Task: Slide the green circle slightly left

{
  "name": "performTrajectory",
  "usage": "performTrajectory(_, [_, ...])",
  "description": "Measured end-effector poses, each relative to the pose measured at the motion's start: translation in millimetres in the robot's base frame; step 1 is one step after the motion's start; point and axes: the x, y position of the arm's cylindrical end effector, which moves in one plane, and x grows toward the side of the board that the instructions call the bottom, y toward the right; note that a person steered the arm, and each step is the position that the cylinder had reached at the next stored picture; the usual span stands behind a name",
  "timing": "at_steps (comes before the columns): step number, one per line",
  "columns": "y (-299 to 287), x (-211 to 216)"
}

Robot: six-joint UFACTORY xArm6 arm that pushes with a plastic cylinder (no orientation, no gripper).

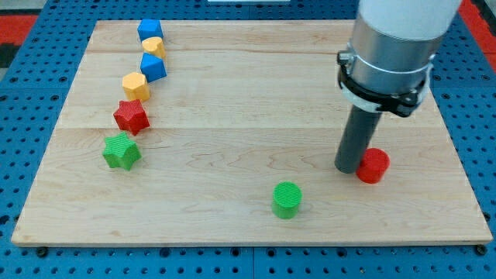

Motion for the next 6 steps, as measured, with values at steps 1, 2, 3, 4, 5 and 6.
performTrajectory(1, [9,9])
performTrajectory(2, [9,21])
performTrajectory(3, [-5,31])
performTrajectory(4, [-40,33])
performTrajectory(5, [-52,58])
performTrajectory(6, [-61,66])
